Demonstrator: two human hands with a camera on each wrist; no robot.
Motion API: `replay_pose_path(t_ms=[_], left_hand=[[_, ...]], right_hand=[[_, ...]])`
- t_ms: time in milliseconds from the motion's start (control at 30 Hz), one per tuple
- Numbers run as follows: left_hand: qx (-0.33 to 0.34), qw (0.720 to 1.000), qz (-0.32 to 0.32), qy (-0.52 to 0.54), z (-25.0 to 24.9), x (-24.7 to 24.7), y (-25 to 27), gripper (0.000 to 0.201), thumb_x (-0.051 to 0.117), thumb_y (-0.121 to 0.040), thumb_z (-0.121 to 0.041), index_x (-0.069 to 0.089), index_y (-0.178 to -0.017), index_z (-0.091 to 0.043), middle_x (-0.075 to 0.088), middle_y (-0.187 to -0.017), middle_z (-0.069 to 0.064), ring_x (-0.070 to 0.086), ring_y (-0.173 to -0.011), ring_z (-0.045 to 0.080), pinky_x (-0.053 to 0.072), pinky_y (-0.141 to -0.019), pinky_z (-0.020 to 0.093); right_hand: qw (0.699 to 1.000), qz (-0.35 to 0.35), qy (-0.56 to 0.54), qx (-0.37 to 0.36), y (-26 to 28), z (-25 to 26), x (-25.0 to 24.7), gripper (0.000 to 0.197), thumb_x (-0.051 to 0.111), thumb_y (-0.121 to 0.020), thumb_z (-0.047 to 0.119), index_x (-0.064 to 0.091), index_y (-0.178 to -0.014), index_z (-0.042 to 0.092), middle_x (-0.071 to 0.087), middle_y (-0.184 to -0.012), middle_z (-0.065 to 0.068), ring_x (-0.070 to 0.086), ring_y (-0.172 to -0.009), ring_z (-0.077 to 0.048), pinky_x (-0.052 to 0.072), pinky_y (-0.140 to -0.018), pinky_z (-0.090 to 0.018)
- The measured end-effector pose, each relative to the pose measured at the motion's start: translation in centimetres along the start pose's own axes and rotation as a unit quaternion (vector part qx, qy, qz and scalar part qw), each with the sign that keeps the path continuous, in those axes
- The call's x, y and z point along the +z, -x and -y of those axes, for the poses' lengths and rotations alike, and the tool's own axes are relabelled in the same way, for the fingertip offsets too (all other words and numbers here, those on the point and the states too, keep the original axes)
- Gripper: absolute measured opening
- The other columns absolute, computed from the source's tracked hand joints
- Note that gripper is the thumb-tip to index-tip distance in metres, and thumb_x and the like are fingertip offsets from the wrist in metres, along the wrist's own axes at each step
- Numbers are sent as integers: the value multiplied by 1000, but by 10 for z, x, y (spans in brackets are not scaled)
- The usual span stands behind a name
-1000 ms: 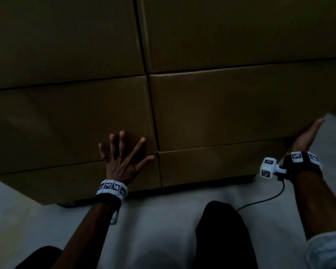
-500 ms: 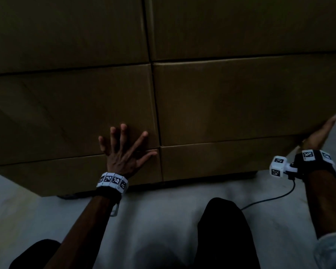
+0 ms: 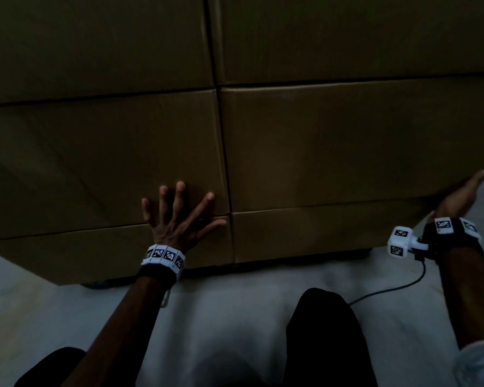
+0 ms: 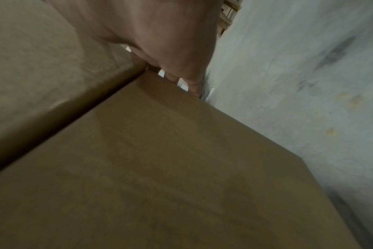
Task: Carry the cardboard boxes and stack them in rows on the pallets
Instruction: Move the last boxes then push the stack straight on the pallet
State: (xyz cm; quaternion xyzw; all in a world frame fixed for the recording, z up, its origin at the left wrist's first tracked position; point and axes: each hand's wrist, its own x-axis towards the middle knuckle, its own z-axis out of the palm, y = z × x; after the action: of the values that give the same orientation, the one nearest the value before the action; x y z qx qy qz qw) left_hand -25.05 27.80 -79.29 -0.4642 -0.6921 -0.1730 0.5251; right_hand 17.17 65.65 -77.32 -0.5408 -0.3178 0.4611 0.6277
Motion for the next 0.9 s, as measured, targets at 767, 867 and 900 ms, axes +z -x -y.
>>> replay_pose_path(t_ms=[767, 867, 900], left_hand=[[-41, 997, 22, 65, -8, -9, 9, 97, 61, -79, -85, 27, -159, -43, -5, -172, -4, -7, -158, 20, -6, -123, 51], [-37, 994, 30, 96, -6, -19, 13, 92, 66, -83, -75, 29, -158, -37, 5, -172, 0, 5, -158, 22, 8, -122, 56], [-40, 993, 29, 110, -5, -23, 14, 90, 68, -84, -72, 30, -157, -36, 8, -172, 2, 10, -158, 23, 14, -121, 58]], right_hand=[[994, -78, -25, -71, 176, 53, 47, 59, 53, -101, 43, 42, -146, 7, 48, -143, -10, 52, -122, -20, 45, -91, -7], [964, 20, 52, -259, 290, 39, 56, 60, 57, -101, 37, 39, -152, 11, 37, -158, -11, 41, -141, -20, 37, -108, -14], [943, 79, 86, -310, 324, 30, 58, 62, 60, -100, 36, 38, -153, 12, 31, -163, -7, 34, -148, -17, 32, -116, -22]])
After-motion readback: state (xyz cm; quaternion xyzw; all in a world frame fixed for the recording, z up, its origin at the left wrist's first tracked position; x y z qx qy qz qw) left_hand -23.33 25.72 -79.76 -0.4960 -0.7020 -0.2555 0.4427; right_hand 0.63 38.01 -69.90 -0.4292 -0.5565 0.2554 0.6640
